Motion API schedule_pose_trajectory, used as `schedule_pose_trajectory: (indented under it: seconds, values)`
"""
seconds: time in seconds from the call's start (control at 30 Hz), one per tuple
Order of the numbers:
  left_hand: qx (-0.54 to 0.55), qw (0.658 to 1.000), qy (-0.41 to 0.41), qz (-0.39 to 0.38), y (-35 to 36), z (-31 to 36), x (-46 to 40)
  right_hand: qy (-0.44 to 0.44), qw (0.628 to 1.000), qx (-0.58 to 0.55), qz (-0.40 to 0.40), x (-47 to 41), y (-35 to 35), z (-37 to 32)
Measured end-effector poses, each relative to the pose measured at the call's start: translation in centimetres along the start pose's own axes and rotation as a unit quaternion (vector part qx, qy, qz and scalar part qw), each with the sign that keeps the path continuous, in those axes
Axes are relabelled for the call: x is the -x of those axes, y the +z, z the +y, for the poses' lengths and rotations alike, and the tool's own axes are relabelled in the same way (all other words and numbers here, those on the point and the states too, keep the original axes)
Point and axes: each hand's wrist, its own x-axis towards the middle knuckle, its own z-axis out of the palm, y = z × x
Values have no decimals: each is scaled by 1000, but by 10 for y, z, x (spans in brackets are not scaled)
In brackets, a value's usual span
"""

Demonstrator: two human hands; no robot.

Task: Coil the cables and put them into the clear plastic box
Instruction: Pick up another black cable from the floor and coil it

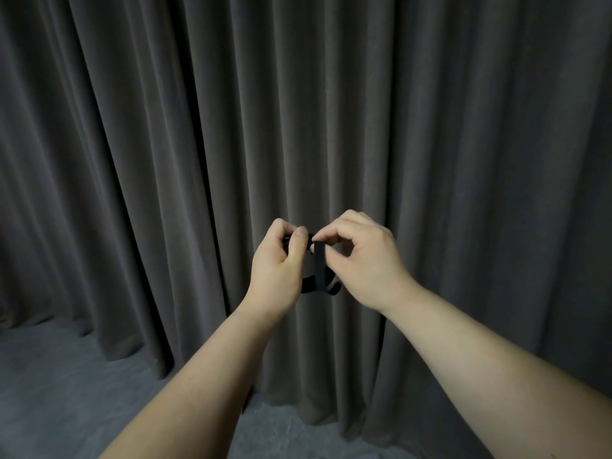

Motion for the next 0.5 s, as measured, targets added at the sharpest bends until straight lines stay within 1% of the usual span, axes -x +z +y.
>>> schedule_pose_trajectory:
  seconds: [0.07,0.13,0.23,0.37,0.5]
  values:
    - [21,1000,0,-12,-1,-3,-1,68,992,-108,-11,-3,-3,-1]
    - [41,999,3,-21,-1,-4,-1,97,979,-180,-13,-5,-5,-4]
    - [57,997,22,-40,-1,-5,0,122,964,-237,-10,-7,-8,-5]
    - [61,994,50,-77,-2,-7,1,179,935,-305,-16,-9,-10,-6]
    - [66,992,52,-89,-4,-5,1,217,911,-350,-37,-11,-9,-7]
